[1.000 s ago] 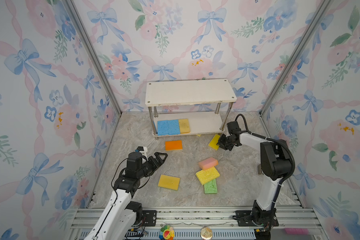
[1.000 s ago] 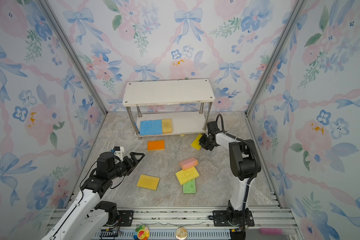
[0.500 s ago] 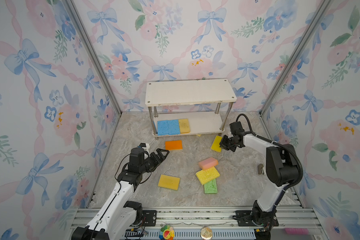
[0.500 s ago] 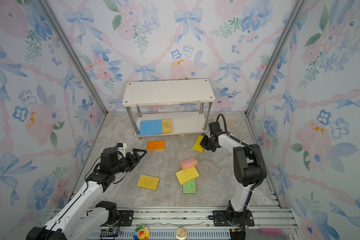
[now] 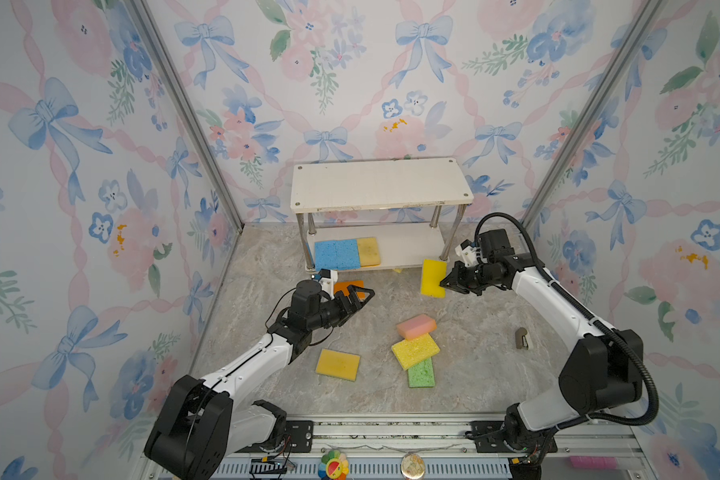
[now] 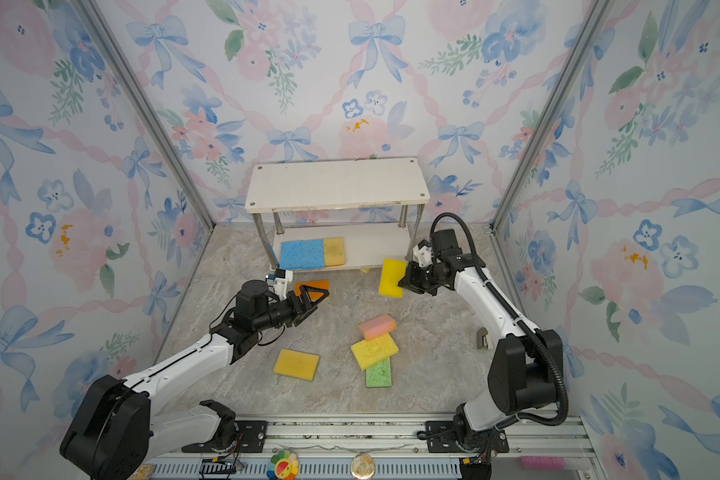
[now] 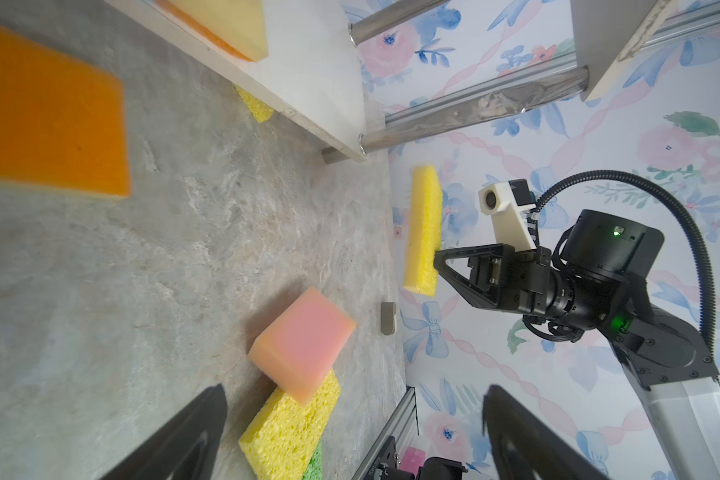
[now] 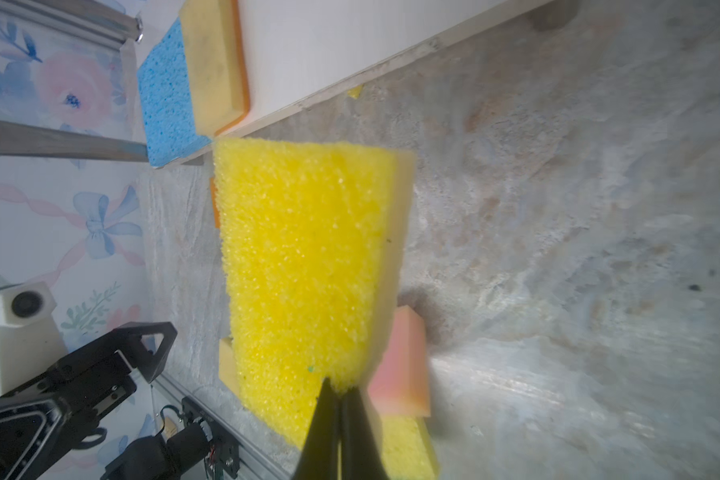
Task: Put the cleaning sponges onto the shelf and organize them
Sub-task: 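Lift the bright yellow sponge and bring it toward the left gripper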
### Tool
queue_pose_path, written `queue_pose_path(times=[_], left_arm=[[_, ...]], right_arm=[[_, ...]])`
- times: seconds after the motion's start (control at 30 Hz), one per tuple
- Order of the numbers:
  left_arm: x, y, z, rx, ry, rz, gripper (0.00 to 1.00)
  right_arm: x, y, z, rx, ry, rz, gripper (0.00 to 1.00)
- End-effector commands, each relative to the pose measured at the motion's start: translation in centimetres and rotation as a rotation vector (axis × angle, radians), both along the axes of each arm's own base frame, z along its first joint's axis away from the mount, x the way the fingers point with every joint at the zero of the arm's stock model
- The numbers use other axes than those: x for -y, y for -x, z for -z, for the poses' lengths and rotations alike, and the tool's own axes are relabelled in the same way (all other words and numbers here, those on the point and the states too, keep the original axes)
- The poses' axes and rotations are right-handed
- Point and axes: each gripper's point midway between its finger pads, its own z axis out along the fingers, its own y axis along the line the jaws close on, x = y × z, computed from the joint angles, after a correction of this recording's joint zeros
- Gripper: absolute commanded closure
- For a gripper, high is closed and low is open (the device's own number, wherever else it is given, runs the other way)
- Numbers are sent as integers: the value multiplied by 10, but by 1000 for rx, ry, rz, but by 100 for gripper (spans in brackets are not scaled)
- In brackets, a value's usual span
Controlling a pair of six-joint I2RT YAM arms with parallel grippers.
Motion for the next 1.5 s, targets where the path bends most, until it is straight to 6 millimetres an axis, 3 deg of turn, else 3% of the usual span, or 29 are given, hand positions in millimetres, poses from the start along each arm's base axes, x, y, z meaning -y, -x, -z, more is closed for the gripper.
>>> queue_pose_path(times=[0.0,0.03,0.23,0.4,0.47,0.6,0.67,0.7,0.73,0.87,0.93,1.07,1.13,1.23,1.47], left_arm=[[26,-4,-44,123,81,78,2],[33,-7,-58,151,95,88,2],[37,-7,-62,150,120,84,6],[38,-4,-64,155,127,85,20],[36,-3,-62,149,127,78,30],[35,-2,-62,146,129,71,35],[34,-3,-64,151,131,64,47],[34,-2,-65,153,132,62,55],[31,0,-52,129,118,58,66],[29,0,-49,125,115,43,100],[28,0,-49,131,112,38,100],[20,-3,-47,130,106,-8,100],[14,-6,-47,131,108,-49,100],[0,-11,-50,131,122,-127,100],[-17,-15,-61,138,187,-203,100]], right_arm=[[-37,38,-28,-9,-69,-183,100],[-46,43,-32,-5,-78,-207,100],[-83,61,-50,24,-138,-290,100],[-103,73,-58,27,-160,-352,100],[-109,77,-60,29,-163,-372,100],[-115,82,-61,29,-166,-388,100],[-117,83,-62,28,-168,-392,100],[-118,83,-62,29,-168,-395,100],[-117,83,-62,29,-168,-393,100],[-118,82,-63,25,-175,-380,94],[-118,81,-65,17,-187,-363,84],[-107,75,-65,-10,-206,-255,55],[-95,71,-60,-44,-205,-159,48],[-88,72,-60,-60,-229,-93,46],[-112,89,-70,-66,-320,-117,44]])
